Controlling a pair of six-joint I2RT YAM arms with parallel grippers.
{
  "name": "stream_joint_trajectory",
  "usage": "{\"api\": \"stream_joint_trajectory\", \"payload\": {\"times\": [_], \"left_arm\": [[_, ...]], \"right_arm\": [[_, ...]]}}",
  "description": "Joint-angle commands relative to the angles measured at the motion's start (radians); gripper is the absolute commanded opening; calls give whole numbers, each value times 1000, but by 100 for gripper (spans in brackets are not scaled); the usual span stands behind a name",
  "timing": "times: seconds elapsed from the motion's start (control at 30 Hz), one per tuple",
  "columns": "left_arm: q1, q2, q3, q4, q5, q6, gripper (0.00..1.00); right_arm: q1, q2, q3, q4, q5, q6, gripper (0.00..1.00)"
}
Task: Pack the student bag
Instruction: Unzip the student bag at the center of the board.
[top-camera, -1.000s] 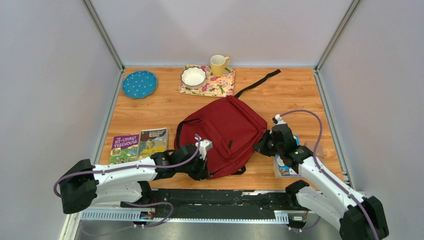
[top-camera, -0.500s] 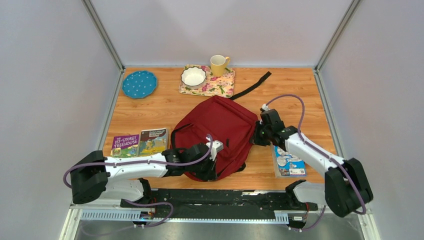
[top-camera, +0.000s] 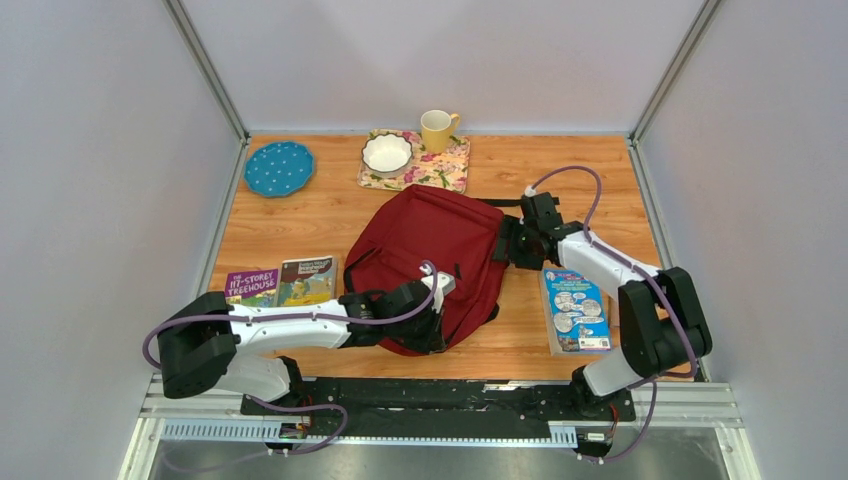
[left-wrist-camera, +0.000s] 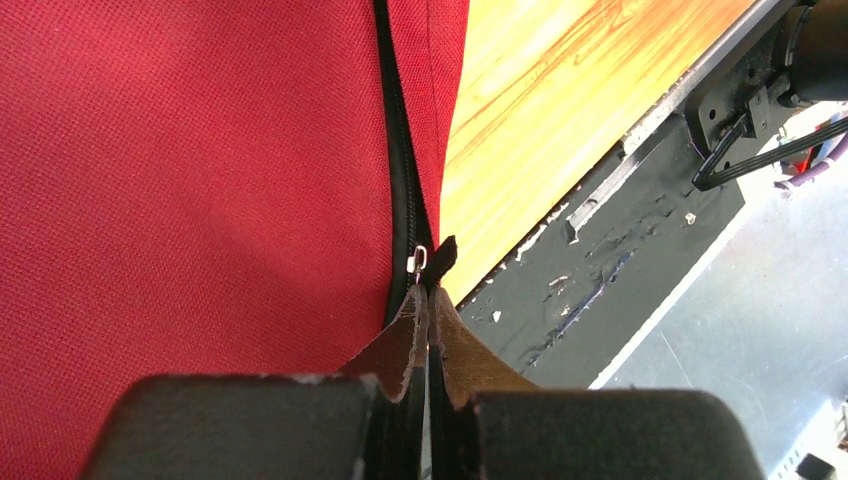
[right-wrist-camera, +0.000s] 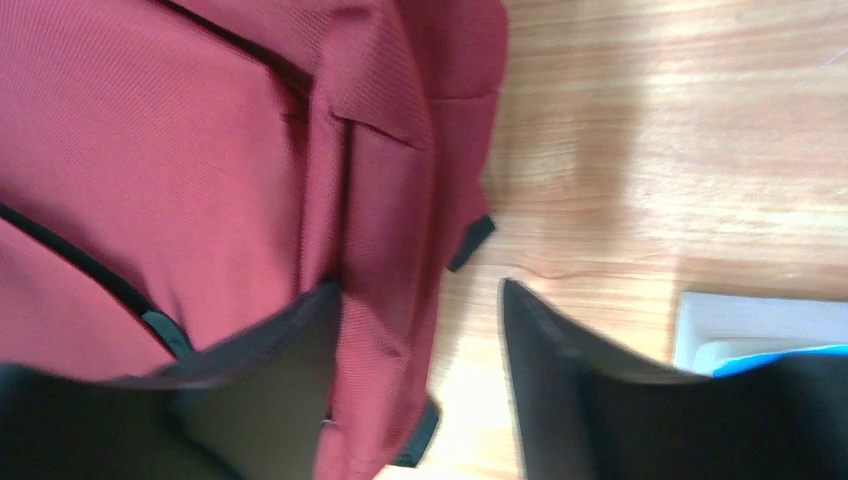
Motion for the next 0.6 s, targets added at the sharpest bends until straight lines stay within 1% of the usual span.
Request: {"api": "stream_joint_trajectory", "payload": {"times": [0.0,0.03,0.1,0.13,0.2,0.23,0.3,0.33,0.37,0.4,0.47,0.5,0.57], "left_arm": [[-6,-14,9,20,-34,-25,0],[-6,-20,6,28,-40,-25,0],[-5,-23,3,45,-50,-30,0],[-6,-22,4,45,-56,-27,0],[-6,-18,4,47,-57,-24,0],[-6,-21,3,45,-62,-25,0],[-6,-29,-2,50,-70,-25,0],[-6,-32,-5,53,-74,-27,0],[-6,-37,-8,57,-74,-25,0],[-5,-44,-10,59,-76,-22,0],[-6,-52,-10,56,-74,-20,0],[-6,-60,-13,54,-74,-20,0],[-6,-71,-17,59,-106,-20,0]], "right_arm": [[-9,-127,-15,0,-46,22,85],[-12,-162,-46,-15,-15,36,89],[-17,-245,-74,-67,9,53,89],[-15,-332,-90,-84,22,64,89],[-15,-414,-147,-121,5,94,90],[-15,-499,-170,-130,-47,114,90],[-15,-581,-285,-77,-153,211,90],[-3,-616,-326,-13,-260,251,91],[8,-676,-374,15,-285,339,91],[26,-698,-440,30,-293,372,91],[80,-759,-500,63,-285,435,91],[97,-776,-558,79,-281,484,91],[133,-801,-603,124,-259,524,91]]}}
